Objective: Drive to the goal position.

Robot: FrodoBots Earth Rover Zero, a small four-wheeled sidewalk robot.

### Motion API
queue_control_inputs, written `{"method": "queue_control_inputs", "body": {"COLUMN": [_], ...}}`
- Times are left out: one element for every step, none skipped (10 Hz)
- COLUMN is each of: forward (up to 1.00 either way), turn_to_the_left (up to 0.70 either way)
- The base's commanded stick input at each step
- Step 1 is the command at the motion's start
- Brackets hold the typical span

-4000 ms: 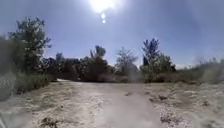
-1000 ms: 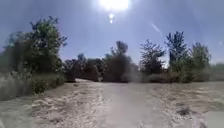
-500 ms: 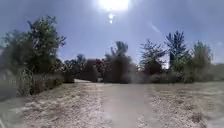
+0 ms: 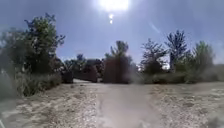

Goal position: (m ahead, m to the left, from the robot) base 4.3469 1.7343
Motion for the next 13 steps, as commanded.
{"method": "queue_control_inputs", "body": {"forward": [0.45, 0.45, 0.45, 0.45, 0.45, 0.45, 0.45, 0.45, 0.45, 0.45, 0.45, 0.45, 0.45], "turn_to_the_left": [0.00, 0.00, 0.00, 0.00, 0.00, 0.00, 0.00, 0.00, 0.06, 0.22, 0.27, 0.27, 0.27]}}
